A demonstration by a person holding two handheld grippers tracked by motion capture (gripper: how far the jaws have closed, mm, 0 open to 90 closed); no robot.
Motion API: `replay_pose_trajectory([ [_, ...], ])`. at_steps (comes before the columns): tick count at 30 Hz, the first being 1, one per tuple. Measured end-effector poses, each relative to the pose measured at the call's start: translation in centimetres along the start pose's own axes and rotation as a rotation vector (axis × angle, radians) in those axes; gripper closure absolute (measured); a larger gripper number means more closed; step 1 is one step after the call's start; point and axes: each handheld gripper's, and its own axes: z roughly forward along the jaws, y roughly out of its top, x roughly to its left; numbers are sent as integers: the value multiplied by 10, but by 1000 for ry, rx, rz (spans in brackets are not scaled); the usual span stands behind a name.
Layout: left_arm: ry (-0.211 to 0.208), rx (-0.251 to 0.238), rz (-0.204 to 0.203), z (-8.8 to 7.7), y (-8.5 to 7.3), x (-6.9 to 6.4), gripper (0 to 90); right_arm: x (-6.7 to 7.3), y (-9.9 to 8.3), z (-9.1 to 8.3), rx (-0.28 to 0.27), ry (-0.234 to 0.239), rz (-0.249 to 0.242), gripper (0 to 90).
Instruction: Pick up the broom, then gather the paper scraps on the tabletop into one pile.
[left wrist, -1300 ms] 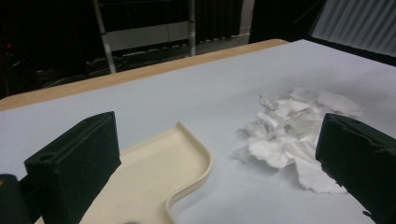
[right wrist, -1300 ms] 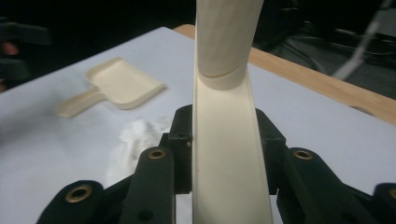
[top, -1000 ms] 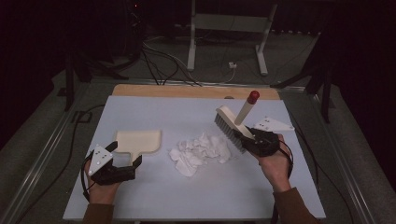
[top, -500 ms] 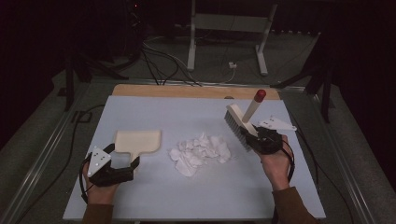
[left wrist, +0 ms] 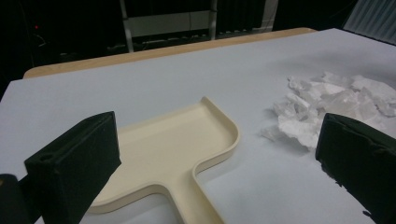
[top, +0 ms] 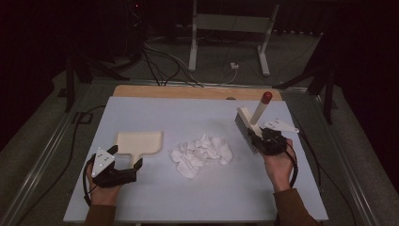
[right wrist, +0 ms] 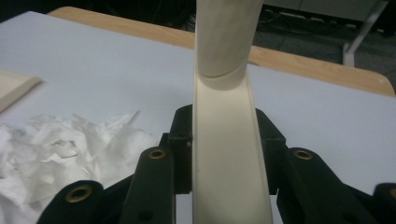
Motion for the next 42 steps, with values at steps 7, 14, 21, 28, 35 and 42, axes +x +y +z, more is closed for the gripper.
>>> replay_pose_trajectory([
  [7, -6, 0, 7, 0, 0, -2, 8, -4, -8, 6, 19, -48, 28, 679],
  [14, -7, 1, 5, 0, -1, -3, 8, -8, -17, 13, 43, -87, 40, 679],
  [21, -6, -3, 1, 0, -1, -3, 8, -10, -24, 17, 65, -126, 26, 679],
  [28, -6, -4, -1, -1, -1, -3, 8, -8, -31, 25, 89, -153, 7, 679],
  [35, -6, -6, -2, -1, -1, -3, 8, 2, -39, 35, 115, -146, -18, 679],
  [42, -10, -5, -1, 0, -1, -3, 8, 20, -41, 39, 110, -127, -57, 679],
])
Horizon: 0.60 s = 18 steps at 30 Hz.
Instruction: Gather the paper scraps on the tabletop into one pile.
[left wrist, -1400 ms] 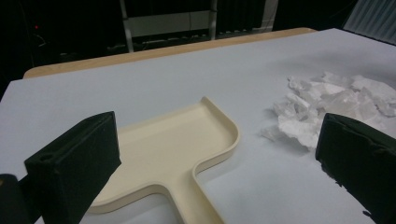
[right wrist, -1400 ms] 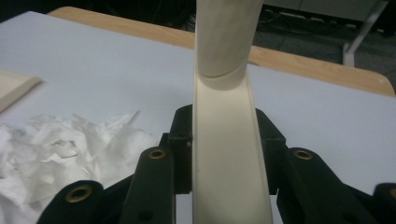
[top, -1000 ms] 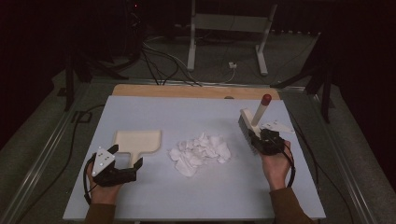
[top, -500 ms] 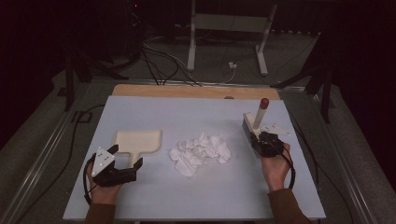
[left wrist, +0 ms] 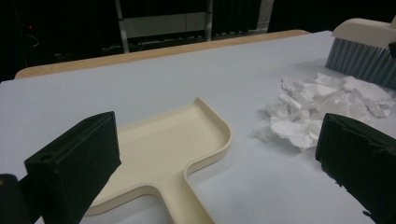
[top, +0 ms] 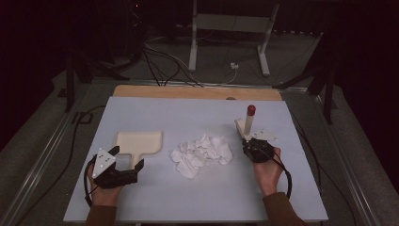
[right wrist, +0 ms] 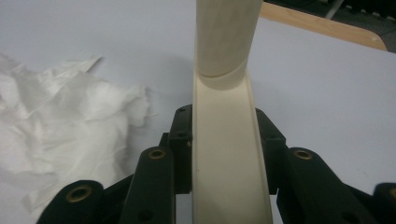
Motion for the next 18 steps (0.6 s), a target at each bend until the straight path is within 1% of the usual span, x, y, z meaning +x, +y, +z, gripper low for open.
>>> replay_pose_trajectory([
  [8, -1, -1, -1, 0, 0, 0, 7, 12, 0, -1, -4, 14, -18, 679],
  [11, -1, 0, 0, 0, 0, 0, 8, 17, 1, -2, -6, 32, -19, 679],
  [18, -1, -3, -4, 0, 0, 0, 8, 32, 5, -4, -12, 68, -39, 679],
])
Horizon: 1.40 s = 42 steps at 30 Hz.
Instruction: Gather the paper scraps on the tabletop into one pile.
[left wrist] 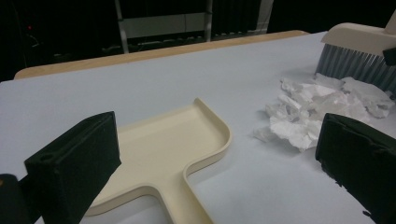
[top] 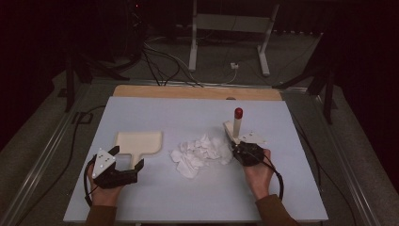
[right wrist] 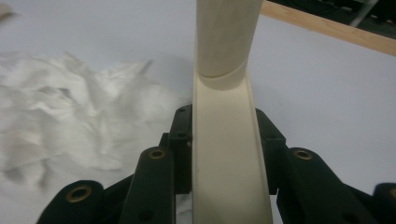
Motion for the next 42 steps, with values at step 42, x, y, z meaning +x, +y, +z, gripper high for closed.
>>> replay_pose_trajectory([
  [42, -4, 3, 1, 0, 0, 1, 8, 41, 23, -8, -75, 75, -38, 679],
])
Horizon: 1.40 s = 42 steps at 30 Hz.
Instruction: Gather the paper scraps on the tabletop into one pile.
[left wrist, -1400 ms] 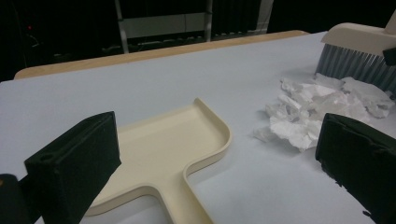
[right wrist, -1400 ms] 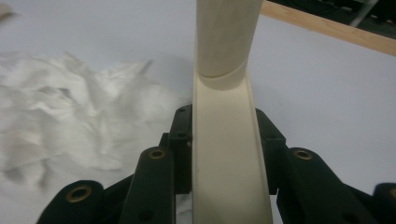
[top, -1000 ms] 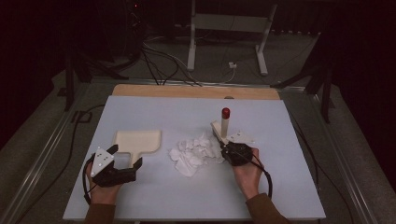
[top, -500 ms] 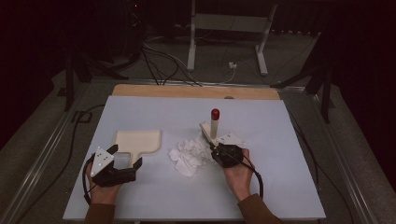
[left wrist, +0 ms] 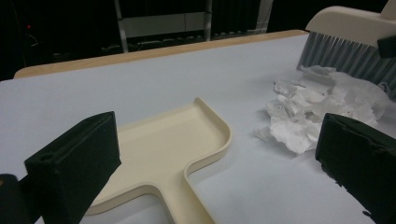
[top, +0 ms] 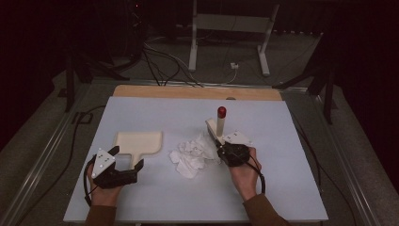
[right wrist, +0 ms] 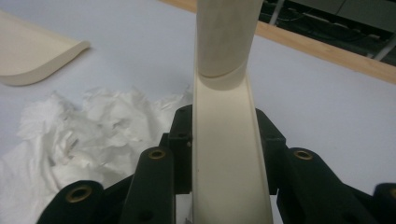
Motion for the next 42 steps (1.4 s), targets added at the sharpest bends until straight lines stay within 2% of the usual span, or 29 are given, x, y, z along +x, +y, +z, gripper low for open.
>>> replay_pose_trajectory([
  [13, 1, 0, -2, 0, 0, 0, 8, -12, 12, -15, -64, -33, 16, 679],
  [19, 0, 0, 0, 0, 0, 0, 8, -6, 14, -23, -82, 40, 48, 679],
  [29, 1, 0, -1, 0, 0, 0, 8, 27, 22, -26, -105, 150, 52, 679],
  [37, 2, -1, -3, -1, 0, 1, 8, 58, 24, -22, -98, 239, 60, 679],
  [42, 2, 0, -1, -1, 0, 1, 8, 75, 24, -18, -88, 272, 54, 679],
])
